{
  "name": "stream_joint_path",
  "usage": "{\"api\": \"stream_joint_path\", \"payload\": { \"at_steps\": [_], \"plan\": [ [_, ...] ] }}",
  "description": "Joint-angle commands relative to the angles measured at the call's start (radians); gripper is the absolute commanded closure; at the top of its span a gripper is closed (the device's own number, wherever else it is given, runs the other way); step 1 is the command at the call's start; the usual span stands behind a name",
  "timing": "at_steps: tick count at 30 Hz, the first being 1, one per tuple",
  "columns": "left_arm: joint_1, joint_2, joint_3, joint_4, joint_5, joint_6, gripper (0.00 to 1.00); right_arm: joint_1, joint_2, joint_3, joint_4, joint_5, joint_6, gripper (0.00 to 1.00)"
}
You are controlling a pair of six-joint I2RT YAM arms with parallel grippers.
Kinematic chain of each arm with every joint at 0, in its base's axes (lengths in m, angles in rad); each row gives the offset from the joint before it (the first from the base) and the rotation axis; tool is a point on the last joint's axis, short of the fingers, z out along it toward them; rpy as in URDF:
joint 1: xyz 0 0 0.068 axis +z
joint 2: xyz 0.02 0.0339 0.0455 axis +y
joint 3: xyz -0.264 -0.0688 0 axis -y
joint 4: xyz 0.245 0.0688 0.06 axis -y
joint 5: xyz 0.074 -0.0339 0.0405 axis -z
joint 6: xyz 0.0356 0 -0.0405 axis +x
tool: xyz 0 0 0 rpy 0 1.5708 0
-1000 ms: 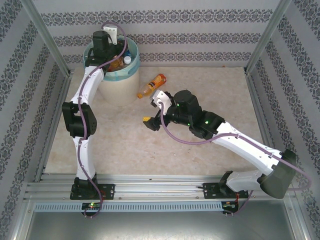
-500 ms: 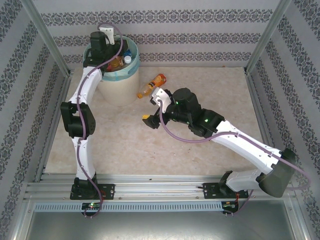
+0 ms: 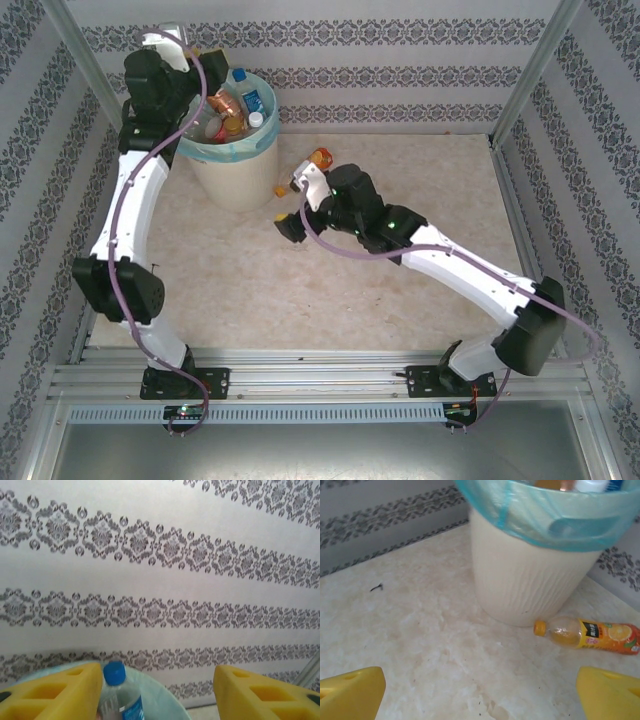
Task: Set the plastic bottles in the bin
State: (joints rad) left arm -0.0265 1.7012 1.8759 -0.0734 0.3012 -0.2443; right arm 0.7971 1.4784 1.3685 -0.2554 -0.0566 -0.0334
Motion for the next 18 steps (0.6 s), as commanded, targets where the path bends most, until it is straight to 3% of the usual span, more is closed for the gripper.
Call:
{"api": "stream_joint_path", "payload": {
  "at_steps": [1,12,18],
  "plan": [
    [0.004,-0.089,-0.162,0.057,-0.01,-0.019,0.4,-0.093,0.093,0.095,-0.033,0.039,0.188,0.04],
    [-0.079,-0.556,-0.693,0.109,0.032,0.073,0.41,-0.277,0.558,0.52,-0.2,0.157,0.437,0.06],
    [-0.209,-0.727,-0.846,-0.01,0.111,0.226,0.38,-0.301,0.747,0.701,-0.213,0.199,0.576,0.05]
  ]
}}
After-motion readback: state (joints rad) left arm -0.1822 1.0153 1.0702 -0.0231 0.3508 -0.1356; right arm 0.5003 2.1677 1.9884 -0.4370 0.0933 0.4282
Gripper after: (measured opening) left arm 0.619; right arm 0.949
